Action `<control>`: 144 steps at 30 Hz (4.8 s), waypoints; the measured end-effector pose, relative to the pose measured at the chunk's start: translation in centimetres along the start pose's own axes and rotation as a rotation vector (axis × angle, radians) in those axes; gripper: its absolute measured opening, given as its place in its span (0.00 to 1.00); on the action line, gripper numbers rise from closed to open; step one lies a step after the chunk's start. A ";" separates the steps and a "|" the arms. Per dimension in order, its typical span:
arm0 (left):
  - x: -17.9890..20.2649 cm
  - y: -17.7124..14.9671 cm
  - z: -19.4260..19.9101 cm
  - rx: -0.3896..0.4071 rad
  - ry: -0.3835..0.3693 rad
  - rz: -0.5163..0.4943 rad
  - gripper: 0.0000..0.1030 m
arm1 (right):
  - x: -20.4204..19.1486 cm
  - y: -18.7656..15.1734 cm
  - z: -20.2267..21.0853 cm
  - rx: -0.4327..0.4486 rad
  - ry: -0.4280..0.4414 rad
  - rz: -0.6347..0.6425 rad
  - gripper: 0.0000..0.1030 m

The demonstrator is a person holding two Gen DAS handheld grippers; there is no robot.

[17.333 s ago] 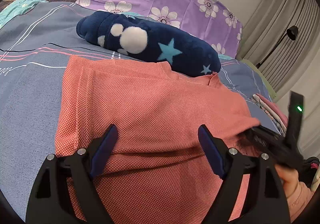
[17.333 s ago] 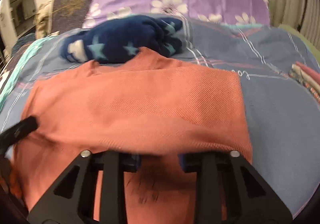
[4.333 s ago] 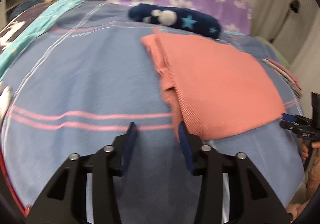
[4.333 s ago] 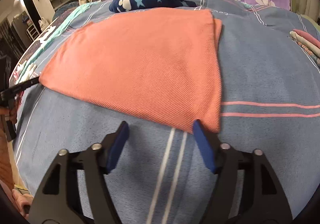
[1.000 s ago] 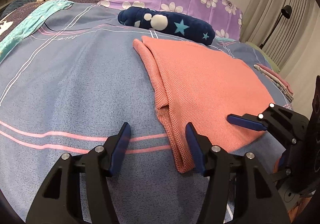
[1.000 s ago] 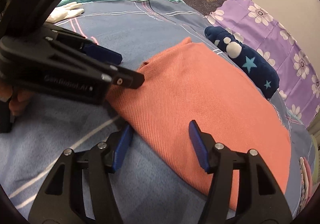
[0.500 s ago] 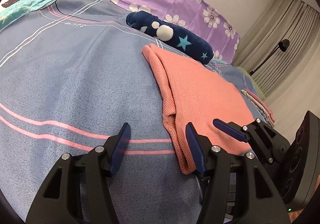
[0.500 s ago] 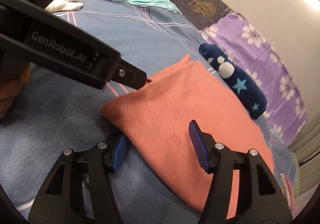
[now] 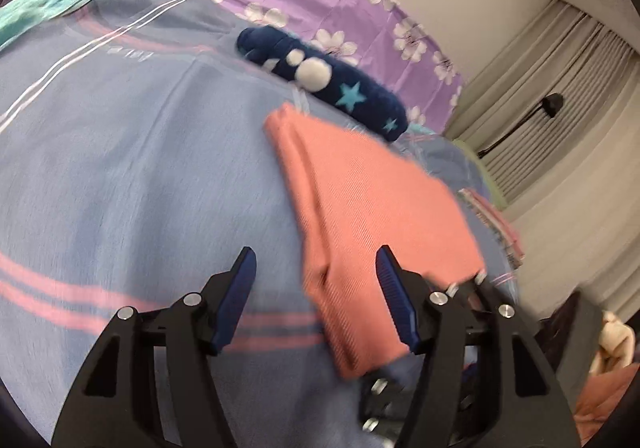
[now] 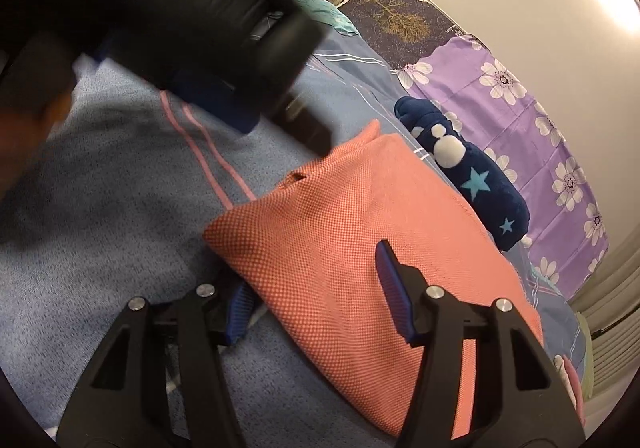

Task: Fold small clothes

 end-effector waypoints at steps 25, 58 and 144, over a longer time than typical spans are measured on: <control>-0.1 4.9 -10.7 -0.196 -0.063 -0.008 0.16 | -0.6 0.1 -0.1 0.005 0.073 -0.018 0.07; 28.8 3.8 -23.7 -0.324 0.064 -0.458 0.13 | 23.4 -18.8 11.4 0.093 0.145 -1.001 0.04; 19.0 -8.5 -13.6 -0.079 0.581 -0.590 0.81 | 26.1 -29.7 6.9 -0.054 0.700 -1.561 0.39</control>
Point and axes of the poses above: each gripper's, at about its wrist camera, not at the fingertips, and z roughly against the way its jaws point, x to its right, y to its top, the point moved 5 cm from there along -z, roughly the way its jaws point, and after that the axes turned 1 degree about -y, right-handed, at the moved point
